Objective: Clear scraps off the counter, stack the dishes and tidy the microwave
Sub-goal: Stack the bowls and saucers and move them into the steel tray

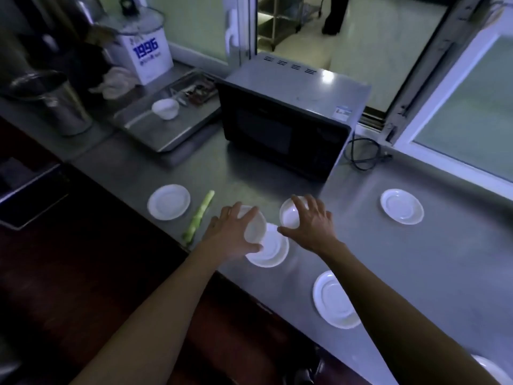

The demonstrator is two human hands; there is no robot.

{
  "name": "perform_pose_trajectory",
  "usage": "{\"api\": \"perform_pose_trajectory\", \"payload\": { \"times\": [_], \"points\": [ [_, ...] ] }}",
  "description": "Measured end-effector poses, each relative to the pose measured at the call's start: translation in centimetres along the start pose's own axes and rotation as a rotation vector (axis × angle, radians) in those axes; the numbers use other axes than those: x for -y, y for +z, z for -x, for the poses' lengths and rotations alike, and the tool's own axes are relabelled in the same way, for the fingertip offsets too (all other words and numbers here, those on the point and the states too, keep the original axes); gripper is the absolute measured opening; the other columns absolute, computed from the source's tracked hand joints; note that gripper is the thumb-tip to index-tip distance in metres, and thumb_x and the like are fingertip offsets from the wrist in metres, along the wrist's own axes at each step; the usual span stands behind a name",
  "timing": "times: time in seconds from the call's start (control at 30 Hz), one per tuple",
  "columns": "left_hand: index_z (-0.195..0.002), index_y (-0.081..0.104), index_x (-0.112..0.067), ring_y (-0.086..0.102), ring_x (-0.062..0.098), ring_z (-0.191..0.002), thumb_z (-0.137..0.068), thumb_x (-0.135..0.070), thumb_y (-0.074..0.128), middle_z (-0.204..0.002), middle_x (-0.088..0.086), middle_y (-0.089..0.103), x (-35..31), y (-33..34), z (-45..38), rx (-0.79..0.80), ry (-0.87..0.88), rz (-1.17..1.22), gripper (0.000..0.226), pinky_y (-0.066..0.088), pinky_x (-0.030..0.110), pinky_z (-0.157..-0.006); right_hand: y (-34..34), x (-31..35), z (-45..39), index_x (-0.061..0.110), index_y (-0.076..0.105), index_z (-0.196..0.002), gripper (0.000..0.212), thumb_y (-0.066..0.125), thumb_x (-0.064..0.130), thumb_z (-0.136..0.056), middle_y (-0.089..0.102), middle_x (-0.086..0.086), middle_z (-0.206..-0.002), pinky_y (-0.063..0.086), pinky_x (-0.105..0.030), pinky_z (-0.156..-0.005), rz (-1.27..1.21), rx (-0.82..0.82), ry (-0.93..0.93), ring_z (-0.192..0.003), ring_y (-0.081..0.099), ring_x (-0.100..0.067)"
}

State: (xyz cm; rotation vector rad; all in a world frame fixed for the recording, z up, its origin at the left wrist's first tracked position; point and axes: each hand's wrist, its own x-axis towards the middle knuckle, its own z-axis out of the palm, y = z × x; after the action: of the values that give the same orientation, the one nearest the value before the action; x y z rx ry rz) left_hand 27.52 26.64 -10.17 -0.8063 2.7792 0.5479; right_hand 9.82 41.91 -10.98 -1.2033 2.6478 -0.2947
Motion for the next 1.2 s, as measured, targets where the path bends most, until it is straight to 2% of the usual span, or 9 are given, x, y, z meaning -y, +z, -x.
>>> {"api": "perform_pose_trajectory", "payload": {
  "times": [0.1, 0.23, 0.43, 0.57, 0.93, 1.2],
  "points": [
    [-0.153, 0.005, -0.048, 0.006, 0.028, -0.149, -0.067, -0.079, 0.063, -0.165, -0.003, -0.006, 5.8, -1.8, 3.4, -0.045, -0.058, -0.002, 0.108, 0.024, 0.051, -0.115, 0.7, 6.1, -0.5, 0.036, 0.02, -0.153, 0.097, 0.062, 0.075, -0.075, 0.016, -0.004, -0.163, 0.028, -0.053, -0.113, 0.008, 0.019, -0.056, -0.146, 0.02, -0.033],
    [-0.153, 0.001, -0.048, 0.012, 0.031, -0.147, -0.069, -0.08, 0.06, -0.164, 0.004, 0.001, 11.9, -3.9, 6.7, -0.058, -0.145, -0.02, 0.108, 0.028, 0.05, -0.111, 1.4, 13.6, -1.6, 0.037, 0.02, -0.152, 0.096, 0.061, 0.077, -0.074, 0.017, -0.004, -0.163, 0.029, -0.052, -0.111, 0.037, 0.01, -0.16, -0.146, 0.022, -0.033],
    [-0.152, 0.005, -0.048, 0.017, 0.03, -0.144, -0.066, -0.081, 0.059, -0.162, 0.0, 0.006, 18.8, -5.2, 8.2, -0.088, -0.258, 0.025, 0.107, 0.026, 0.052, -0.112, 3.4, 21.6, -4.5, 0.034, 0.024, -0.153, 0.098, 0.064, 0.075, -0.074, 0.023, -0.005, -0.161, 0.031, -0.051, -0.108, 0.058, 0.022, -0.279, -0.143, 0.026, -0.033],
    [-0.152, 0.007, -0.046, 0.02, 0.029, -0.141, -0.066, -0.078, 0.058, -0.159, -0.001, 0.015, 23.8, -6.0, 7.3, -0.088, -0.302, 0.016, 0.105, 0.029, 0.051, -0.11, 5.2, 25.4, -8.0, 0.033, 0.023, -0.153, 0.098, 0.066, 0.073, -0.074, 0.021, -0.005, -0.162, 0.03, -0.052, -0.11, 0.059, 0.065, -0.318, -0.144, 0.025, -0.033],
    [-0.152, 0.01, -0.046, 0.016, 0.028, -0.143, -0.066, -0.08, 0.06, -0.16, -0.001, 0.008, 36.6, -11.0, 3.8, -0.087, -0.427, 0.055, 0.105, 0.026, 0.052, -0.112, 7.6, 37.4, -19.0, 0.032, 0.023, -0.152, 0.095, 0.064, 0.073, -0.076, 0.022, -0.007, -0.162, 0.032, -0.053, -0.11, 0.037, 0.117, -0.415, -0.143, 0.027, -0.036],
    [-0.152, 0.008, -0.047, 0.013, 0.028, -0.144, -0.066, -0.078, 0.062, -0.159, -0.002, 0.009, 44.9, -15.0, -1.9, -0.071, -0.373, 0.096, 0.106, 0.024, 0.051, -0.115, 8.3, 44.0, -25.6, 0.032, 0.025, -0.152, 0.096, 0.069, 0.069, -0.074, 0.024, -0.005, -0.159, 0.034, -0.051, -0.108, 0.064, 0.086, -0.38, -0.142, 0.027, -0.035]
  ]
}}
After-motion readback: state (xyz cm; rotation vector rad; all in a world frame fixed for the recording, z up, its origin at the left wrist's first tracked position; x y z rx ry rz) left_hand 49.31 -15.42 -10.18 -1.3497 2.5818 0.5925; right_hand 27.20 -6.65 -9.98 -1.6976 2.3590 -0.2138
